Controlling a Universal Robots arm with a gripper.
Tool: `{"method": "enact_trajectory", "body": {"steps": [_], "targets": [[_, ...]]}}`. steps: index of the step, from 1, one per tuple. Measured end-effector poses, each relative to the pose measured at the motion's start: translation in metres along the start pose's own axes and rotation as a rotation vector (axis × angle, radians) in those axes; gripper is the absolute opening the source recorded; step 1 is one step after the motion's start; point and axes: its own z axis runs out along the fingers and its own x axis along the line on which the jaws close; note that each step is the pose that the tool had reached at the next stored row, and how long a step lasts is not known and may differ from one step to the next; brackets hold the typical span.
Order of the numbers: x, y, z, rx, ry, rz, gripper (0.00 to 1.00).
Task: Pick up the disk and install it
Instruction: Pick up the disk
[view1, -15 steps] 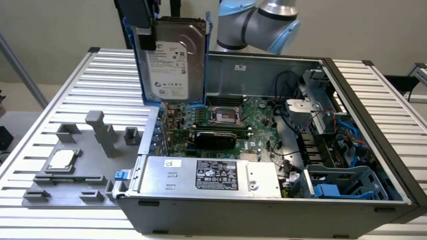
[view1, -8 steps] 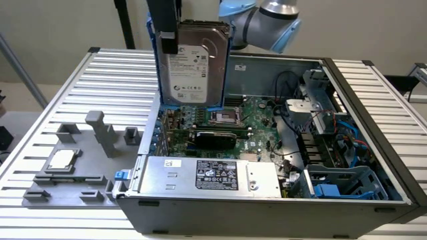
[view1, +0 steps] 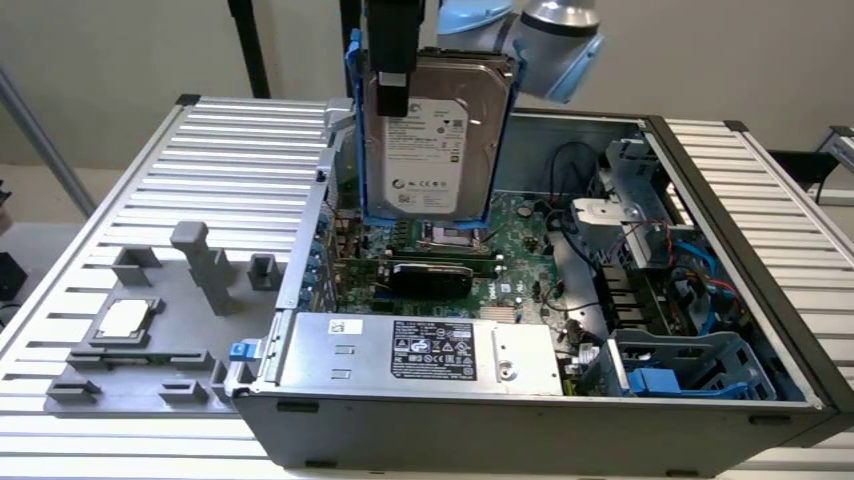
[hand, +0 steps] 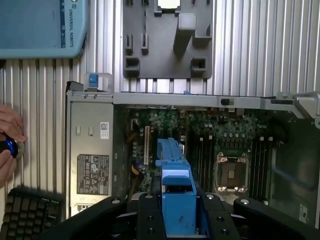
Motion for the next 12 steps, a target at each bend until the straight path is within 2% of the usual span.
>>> {"method": "enact_trajectory", "body": {"steps": [12], "targets": [[0.015, -0.0546, -0.001, 0.0, -0.0021, 0.0, 0.33]]}}
